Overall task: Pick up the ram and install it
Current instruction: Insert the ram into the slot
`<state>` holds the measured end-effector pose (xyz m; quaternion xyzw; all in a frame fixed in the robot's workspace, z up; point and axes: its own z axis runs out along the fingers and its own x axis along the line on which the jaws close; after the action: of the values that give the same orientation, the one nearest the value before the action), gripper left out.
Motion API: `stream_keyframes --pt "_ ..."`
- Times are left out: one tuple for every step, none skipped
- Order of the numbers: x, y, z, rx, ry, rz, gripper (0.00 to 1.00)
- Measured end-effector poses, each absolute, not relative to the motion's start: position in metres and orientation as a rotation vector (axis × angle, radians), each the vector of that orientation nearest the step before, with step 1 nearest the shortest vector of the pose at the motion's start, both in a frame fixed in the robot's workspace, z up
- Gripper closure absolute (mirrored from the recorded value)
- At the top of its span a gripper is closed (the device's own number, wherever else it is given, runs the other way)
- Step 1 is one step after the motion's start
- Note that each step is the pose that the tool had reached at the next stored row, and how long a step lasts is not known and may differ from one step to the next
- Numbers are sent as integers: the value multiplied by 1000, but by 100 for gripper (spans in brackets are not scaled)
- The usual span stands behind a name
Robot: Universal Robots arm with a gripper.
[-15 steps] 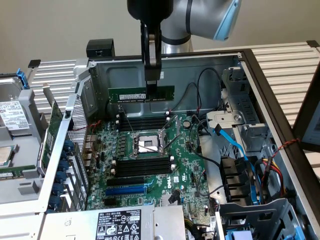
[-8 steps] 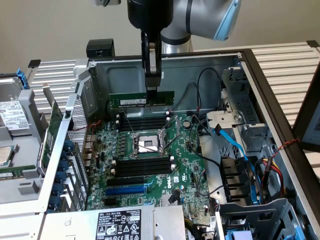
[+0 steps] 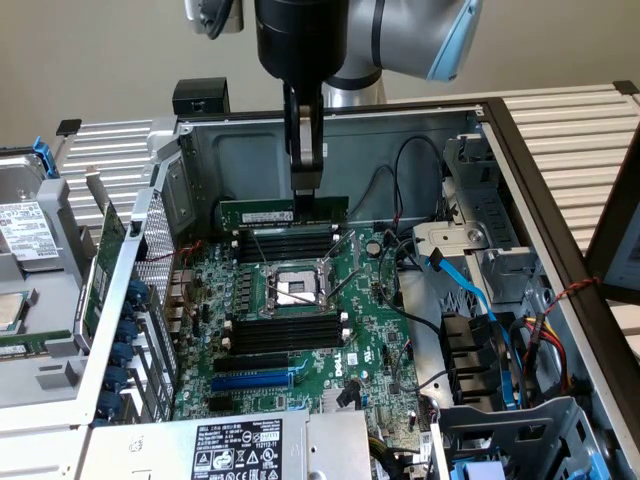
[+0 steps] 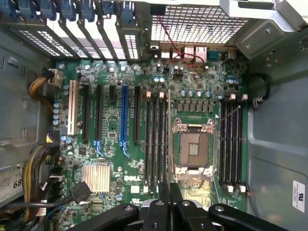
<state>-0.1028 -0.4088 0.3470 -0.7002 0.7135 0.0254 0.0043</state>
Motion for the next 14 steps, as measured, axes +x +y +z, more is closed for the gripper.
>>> stream_keyframes --pt "-103 -409 346 -2193 2238 78 87" --pt "-103 -409 345 -2194 2239 76 87" --pt "-103 -409 344 -2194 2239 75 87" --pt "-103 -409 343 -2194 2239 75 87" --pt "-103 -409 342 -2194 2239 75 87" --pt "-103 -409 341 -2194 2239 73 87" --pt "-104 -409 340 -2194 2239 69 87" --pt "-104 -409 339 -2195 2240 65 87" --pt "-104 -409 338 -2196 2241 60 87" --pt "-105 -409 338 -2198 2243 54 87" --pt "-105 -408 337 -2200 2246 45 87" --pt "-105 -408 336 -2202 2248 37 87" --pt "-106 -406 334 -2203 2248 31 87" --pt "-107 -403 325 -2202 2248 31 87"
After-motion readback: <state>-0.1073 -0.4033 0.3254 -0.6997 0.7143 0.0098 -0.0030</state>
